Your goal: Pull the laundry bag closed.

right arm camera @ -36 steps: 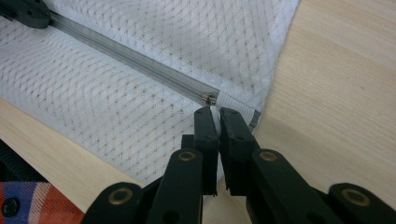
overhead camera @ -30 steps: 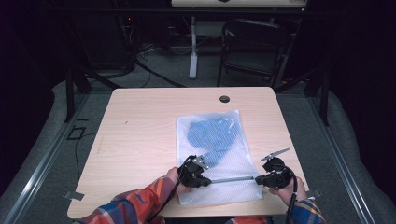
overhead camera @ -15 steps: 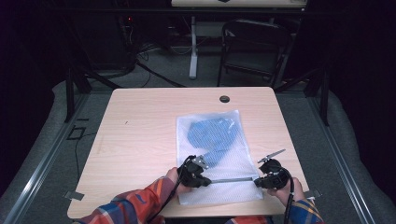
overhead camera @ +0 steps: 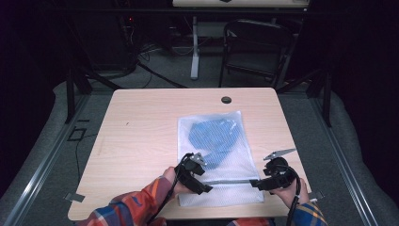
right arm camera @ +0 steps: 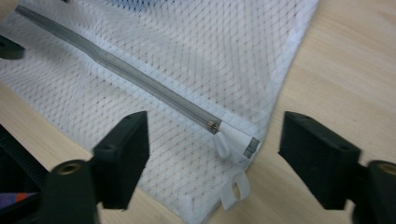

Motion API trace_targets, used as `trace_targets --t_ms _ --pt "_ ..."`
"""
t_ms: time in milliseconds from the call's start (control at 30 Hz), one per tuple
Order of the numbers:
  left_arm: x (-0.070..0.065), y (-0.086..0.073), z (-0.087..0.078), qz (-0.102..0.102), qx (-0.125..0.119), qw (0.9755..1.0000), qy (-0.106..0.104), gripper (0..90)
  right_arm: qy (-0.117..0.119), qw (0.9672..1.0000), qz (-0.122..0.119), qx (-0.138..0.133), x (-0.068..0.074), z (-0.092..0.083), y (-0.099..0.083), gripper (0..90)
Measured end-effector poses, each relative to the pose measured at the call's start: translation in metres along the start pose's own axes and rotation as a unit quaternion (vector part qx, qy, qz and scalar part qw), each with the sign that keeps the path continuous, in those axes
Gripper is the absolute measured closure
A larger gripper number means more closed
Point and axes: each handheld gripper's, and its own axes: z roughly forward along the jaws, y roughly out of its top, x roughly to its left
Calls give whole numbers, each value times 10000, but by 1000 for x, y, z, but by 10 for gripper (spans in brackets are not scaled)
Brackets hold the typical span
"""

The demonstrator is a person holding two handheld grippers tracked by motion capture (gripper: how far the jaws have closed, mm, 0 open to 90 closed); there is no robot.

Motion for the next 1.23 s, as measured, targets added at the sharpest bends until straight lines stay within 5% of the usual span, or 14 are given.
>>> trace_targets --t_ms 333,533,767,967,1067,1233 --pt "4 -15 -42 -183 -243 9977 598 85 -314 9988 29 -387 5 -22 -7 0" --pt "10 -38 -65 -340 -268 9940 1005 2 -556 9964 91 -630 1 -33 -16 0" --pt "30 -66 -83 -967 -252 9884 1142 0 -856 9950 84 -515 -3 -37 -29 0" --pt "43 -78 -89 -1228 -102 9827 1383 0 -995 9946 129 -252 -7 -34 -40 0" --pt "51 -82 -91 -1327 -57 9779 1613 0 -1104 9937 168 -137 -12 -33 -44 0" --pt "65 -88 -88 -1539 94 9725 1748 0 -1246 9913 351 -234 -21 -31 -47 0"
